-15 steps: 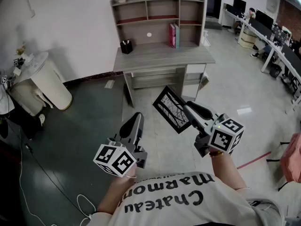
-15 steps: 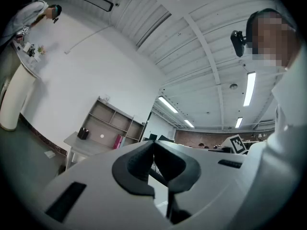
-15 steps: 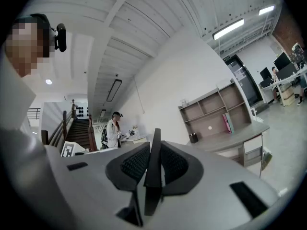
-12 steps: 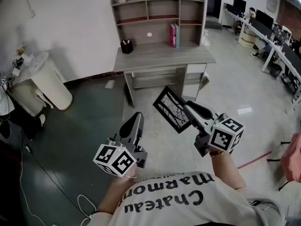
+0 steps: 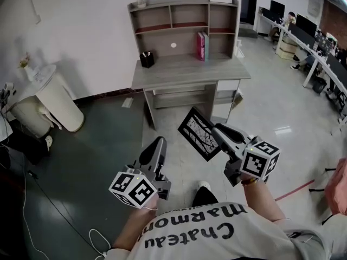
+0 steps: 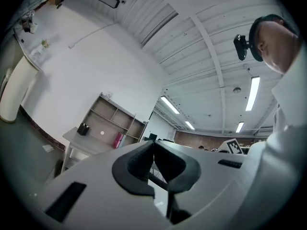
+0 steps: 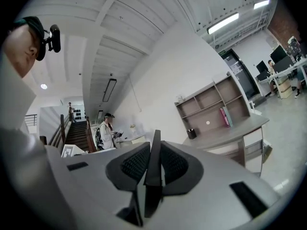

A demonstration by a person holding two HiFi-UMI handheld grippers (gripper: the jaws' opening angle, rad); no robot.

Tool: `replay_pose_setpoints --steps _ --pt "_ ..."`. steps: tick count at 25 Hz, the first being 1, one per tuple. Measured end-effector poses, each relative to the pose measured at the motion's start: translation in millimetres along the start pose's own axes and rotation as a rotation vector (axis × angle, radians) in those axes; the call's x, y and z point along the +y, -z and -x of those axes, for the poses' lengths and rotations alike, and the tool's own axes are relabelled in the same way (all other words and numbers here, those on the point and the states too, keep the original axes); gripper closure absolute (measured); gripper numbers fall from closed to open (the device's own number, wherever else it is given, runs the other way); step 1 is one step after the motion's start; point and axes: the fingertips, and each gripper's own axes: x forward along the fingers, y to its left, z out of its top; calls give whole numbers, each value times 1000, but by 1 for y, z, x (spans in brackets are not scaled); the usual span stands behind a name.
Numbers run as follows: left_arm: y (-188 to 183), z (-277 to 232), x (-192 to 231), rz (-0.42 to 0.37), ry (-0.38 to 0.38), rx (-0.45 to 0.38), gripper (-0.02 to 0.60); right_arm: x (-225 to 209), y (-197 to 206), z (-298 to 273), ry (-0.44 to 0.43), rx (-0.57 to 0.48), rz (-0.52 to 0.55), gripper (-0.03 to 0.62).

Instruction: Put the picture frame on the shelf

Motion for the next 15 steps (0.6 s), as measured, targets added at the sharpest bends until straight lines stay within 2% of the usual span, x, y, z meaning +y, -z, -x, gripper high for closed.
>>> replay_pose_setpoints --steps 4,9,15 --pt "-3 -25 21 32 -7 -6 565 -27 -7 -27 -17 -4 -51 519" --pt "-16 -76 61 -20 -45 -18 565 -73 -31 -80 -49 -14 -73 519" --pt "-39 -149 99 -68 -73 -56 565 -126 -78 -144 -116 -33 -92 519"
